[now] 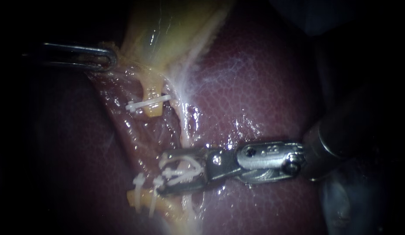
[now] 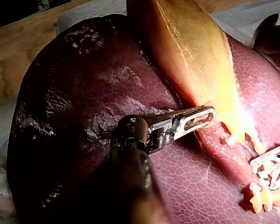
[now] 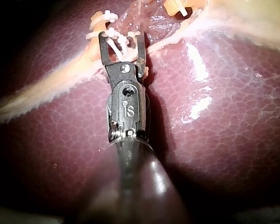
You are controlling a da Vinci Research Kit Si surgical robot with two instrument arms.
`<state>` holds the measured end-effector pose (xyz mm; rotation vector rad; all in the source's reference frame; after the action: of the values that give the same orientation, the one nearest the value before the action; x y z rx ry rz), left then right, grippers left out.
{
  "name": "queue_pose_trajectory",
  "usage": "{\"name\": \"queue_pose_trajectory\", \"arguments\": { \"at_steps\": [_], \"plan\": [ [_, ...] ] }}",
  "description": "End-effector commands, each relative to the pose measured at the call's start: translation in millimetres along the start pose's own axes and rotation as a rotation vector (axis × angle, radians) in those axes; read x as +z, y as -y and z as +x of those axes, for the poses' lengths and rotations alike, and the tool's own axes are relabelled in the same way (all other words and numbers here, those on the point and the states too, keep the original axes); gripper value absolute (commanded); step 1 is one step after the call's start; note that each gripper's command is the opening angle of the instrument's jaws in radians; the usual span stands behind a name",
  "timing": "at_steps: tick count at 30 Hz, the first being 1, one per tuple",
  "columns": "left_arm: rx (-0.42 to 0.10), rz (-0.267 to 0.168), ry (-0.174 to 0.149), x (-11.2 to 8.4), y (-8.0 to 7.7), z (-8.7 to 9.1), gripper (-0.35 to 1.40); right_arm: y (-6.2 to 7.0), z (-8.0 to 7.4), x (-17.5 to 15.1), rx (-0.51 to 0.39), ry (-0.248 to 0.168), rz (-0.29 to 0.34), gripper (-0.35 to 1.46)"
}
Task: Clipping second clip right tube
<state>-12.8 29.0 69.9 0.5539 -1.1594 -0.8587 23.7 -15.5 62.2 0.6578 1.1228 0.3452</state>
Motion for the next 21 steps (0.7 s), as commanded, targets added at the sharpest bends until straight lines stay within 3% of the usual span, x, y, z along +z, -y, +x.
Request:
{"name": "queue_pose_trajectory", "arguments": {
  "at_steps": [1, 8, 16, 21],
  "plan": [
    [0.000, 0.001, 0.000, 0.0, 0.0, 0.0, -0.35, 0.0, 0.1, 0.0, 0.000, 0.000, 0.000, 0.47],
    [0.000, 0.001, 0.000, 0.0, 0.0, 0.0, -0.35, 0.7, 1.1, -1.3, 0.011, -0.007, 0.012, 0.47],
    [0.000, 0.001, 0.000, 0.0, 0.0, 0.0, -0.35, 2.1, 3.9, -6.2, 0.064, -0.040, 0.006, 0.47],
    [0.000, 0.001, 0.000, 0.0, 0.0, 0.0, -0.35, 2.2, 4.5, -8.5, 0.102, -0.049, 0.002, 0.47]
  ]
}}
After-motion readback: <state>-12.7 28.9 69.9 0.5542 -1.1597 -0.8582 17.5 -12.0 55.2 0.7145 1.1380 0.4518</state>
